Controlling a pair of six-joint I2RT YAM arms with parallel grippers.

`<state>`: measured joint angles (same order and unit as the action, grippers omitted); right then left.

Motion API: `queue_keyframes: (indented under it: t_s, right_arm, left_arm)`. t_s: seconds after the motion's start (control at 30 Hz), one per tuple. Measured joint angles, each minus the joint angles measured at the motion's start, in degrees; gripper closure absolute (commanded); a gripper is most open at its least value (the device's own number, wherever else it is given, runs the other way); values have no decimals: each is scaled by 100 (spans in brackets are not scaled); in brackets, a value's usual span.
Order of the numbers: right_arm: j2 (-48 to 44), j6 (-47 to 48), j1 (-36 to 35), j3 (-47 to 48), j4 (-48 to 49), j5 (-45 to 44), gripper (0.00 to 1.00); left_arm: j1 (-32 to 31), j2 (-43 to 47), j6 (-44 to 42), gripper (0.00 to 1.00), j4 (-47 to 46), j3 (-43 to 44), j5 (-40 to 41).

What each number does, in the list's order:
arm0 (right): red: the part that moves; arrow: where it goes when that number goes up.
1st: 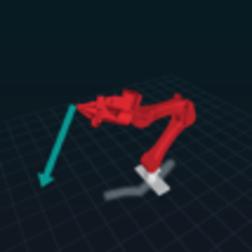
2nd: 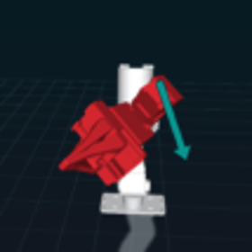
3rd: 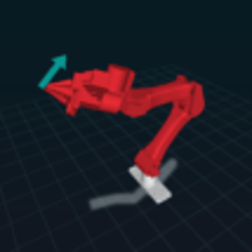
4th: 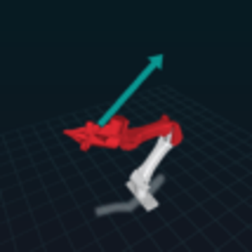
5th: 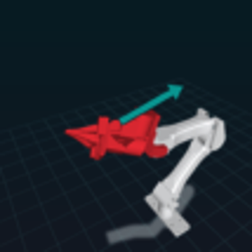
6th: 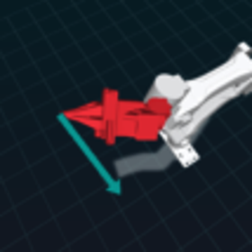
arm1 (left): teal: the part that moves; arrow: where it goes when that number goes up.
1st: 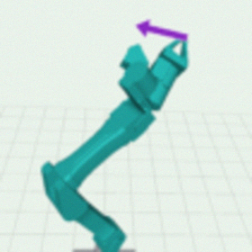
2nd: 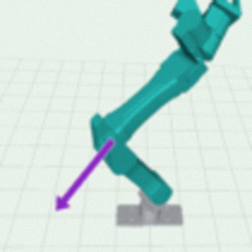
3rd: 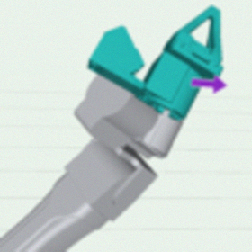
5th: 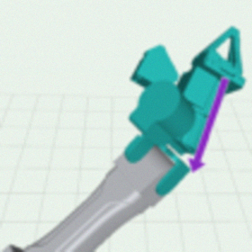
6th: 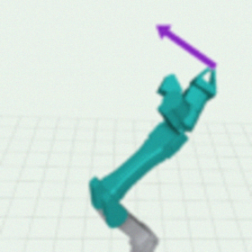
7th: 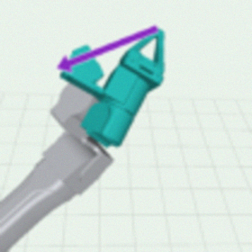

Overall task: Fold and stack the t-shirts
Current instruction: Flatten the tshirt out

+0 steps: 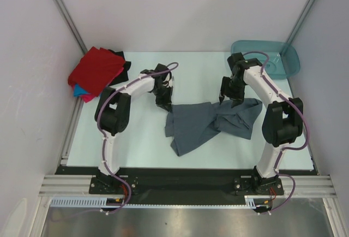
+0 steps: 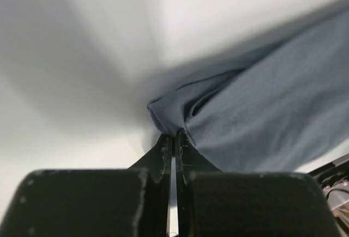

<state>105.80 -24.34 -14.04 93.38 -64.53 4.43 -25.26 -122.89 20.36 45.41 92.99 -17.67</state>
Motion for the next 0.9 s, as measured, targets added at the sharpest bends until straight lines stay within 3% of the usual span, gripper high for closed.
queue_keyframes:
  t_s: [0.23, 0.53, 0.9]
  right_arm:
    - [-24, 66, 50, -278, 24, -116, 40]
    - [-162, 85, 170, -568, 59, -562, 40]
    - [-476, 85, 428, -568, 175, -1012, 40]
  left_arm:
    - [-68, 1023, -304, 100, 599, 866, 20]
    - [-197, 3220, -236, 100, 402, 1384, -844]
    - [-216, 3866, -240, 100, 859, 2061, -1453]
